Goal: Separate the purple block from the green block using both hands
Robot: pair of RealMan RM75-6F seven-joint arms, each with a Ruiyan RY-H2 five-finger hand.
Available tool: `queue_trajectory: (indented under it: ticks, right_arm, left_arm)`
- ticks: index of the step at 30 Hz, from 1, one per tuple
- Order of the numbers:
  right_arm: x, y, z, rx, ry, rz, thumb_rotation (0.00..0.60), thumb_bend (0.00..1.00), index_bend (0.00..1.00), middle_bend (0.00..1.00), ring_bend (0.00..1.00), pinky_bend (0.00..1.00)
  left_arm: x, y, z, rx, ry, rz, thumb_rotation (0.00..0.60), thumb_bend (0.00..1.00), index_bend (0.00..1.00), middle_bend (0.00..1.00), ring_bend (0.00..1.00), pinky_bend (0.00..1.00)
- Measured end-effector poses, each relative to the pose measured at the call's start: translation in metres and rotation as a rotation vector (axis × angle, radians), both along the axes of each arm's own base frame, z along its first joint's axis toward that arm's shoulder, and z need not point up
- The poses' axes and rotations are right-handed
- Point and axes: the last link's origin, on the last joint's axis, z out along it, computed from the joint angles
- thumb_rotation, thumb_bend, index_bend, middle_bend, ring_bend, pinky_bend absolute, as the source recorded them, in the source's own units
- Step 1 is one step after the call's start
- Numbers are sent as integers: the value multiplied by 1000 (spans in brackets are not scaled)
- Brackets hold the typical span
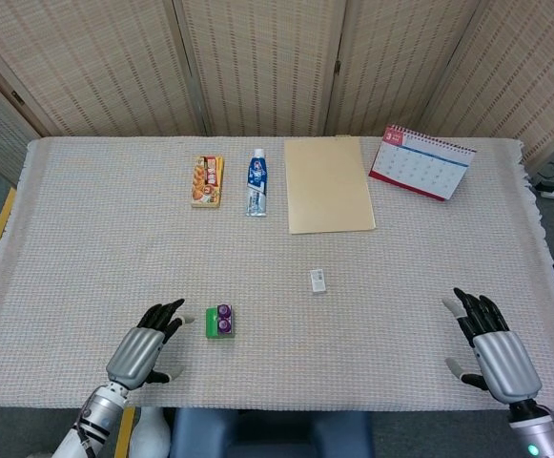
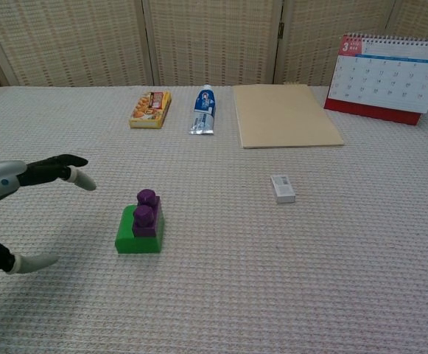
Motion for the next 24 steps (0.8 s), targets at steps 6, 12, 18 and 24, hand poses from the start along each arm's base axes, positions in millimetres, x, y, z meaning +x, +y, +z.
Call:
queue_trajectory:
  ticks: [6, 12, 18, 24]
  right_arm:
    - [-2, -3, -3, 15, 4, -17, 600, 312, 0, 0, 0, 0]
    - [-4, -6, -3, 23, -1, -29, 600, 312, 0, 0, 0, 0]
    - [-6, -9, 0, 20, -11, -42, 600, 313, 0, 0, 0, 0]
    - [-7, -10, 5, 11, -25, -49, 600, 312, 0, 0, 0, 0]
  left_arm:
    - [20, 14, -19, -22, -24, 34, 600, 295, 258, 0, 0, 0]
    - [37, 29, -34, -13, -53, 56, 600, 295, 209, 0, 0, 0]
    - [45, 43, -44, 6, -63, 90, 600, 294, 182, 0, 0, 0]
    - [50, 51, -54, 7, -52, 111, 600, 295, 187, 0, 0, 0]
